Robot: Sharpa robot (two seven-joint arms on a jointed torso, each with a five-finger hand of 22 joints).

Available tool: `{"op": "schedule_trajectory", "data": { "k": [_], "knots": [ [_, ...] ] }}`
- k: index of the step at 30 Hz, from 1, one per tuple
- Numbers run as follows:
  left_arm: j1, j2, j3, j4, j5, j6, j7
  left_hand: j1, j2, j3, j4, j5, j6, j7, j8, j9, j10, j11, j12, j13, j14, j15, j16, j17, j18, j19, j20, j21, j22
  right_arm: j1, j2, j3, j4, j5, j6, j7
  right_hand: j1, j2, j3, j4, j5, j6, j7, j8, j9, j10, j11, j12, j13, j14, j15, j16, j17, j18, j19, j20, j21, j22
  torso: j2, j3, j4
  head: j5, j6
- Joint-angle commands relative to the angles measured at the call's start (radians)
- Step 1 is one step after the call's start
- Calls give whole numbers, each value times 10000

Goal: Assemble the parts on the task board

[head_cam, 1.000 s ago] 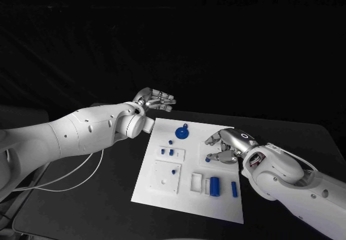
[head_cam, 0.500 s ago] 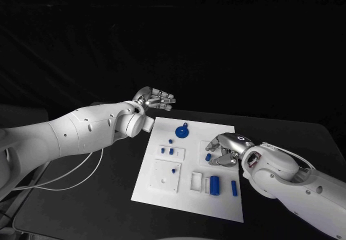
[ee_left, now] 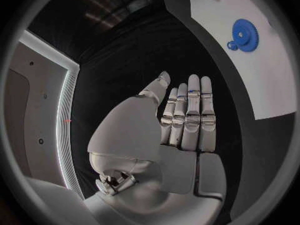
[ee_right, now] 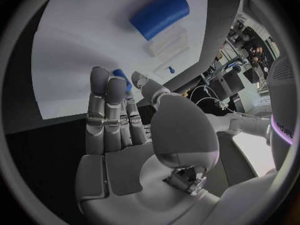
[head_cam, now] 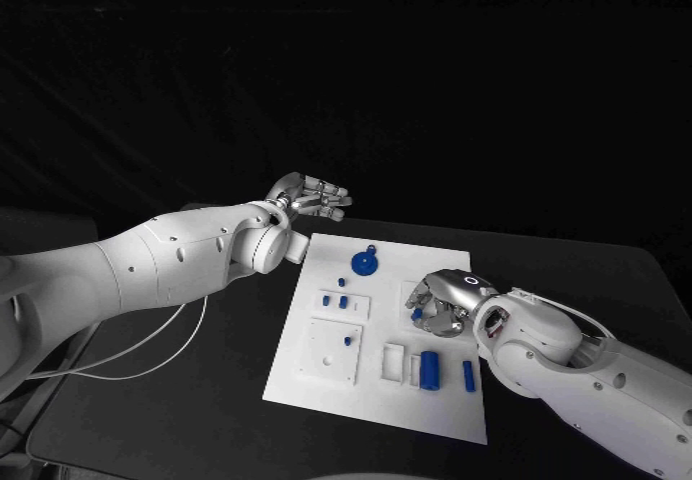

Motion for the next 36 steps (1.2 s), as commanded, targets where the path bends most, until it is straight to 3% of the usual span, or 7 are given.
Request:
{"op": "schedule_trajectory", "data": {
  "k": [1,13,24,28,36],
  "knots": [
    [9,18,6,1,27,156,43,24,43,-4,44,-57,-44,7,-9,4,-13,-21,-28,-9,15,5,-20,9,-125,85,17,24,-11,-12,50,-43,-42,-264,-20,-1,-81,30,226,4,-132,155,2,-26,7,163,-29,-55,6,53,-40,30,0,-99,384,-65,81,-4,-1,3,-1,14,-25],
    [9,6,2,-14,26,166,-1,16,54,-6,55,-54,-45,6,-9,4,-13,-23,-31,-10,19,4,-21,13,-132,95,11,39,-92,-12,87,-166,-145,-612,-161,-163,-12,72,744,-10,-479,699,45,-24,18,356,-65,-55,12,66,-68,27,38,-138,365,-109,173,22,-2,4,-7,12,-56],
    [9,-8,-1,-22,-52,171,-16,16,54,-6,55,-54,-45,6,-9,4,-13,-23,-31,-10,19,4,-21,13,-132,95,11,39,-92,-12,94,-180,-115,-832,-561,-224,205,441,1528,6,-656,1219,-60,19,63,1095,-292,20,43,52,-249,10,96,-207,336,-274,257,138,-2,4,-7,9,-80],
    [9,-14,-2,-21,-71,171,-10,19,63,-3,62,-54,-46,5,-10,4,-10,-24,-31,-10,19,3,-20,14,-132,97,11,42,-102,-13,111,-181,-80,-894,-817,-197,167,380,2023,-85,-661,1467,-121,-15,72,1410,-359,-19,49,77,-299,-25,146,-303,280,-364,364,345,-3,2,-9,4,-82],
    [9,-8,-2,-46,-79,182,-3,22,72,0,69,-54,-46,4,-10,4,-8,-25,-30,-10,19,3,-20,14,-131,98,11,44,-113,-16,77,-169,84,-749,-1475,-168,142,318,2184,-41,-660,1641,-184,-12,105,1636,-434,-13,55,151,-383,-103,197,-335,303,-449,401,485,-5,-4,-2,1,-90]
  ]
}}
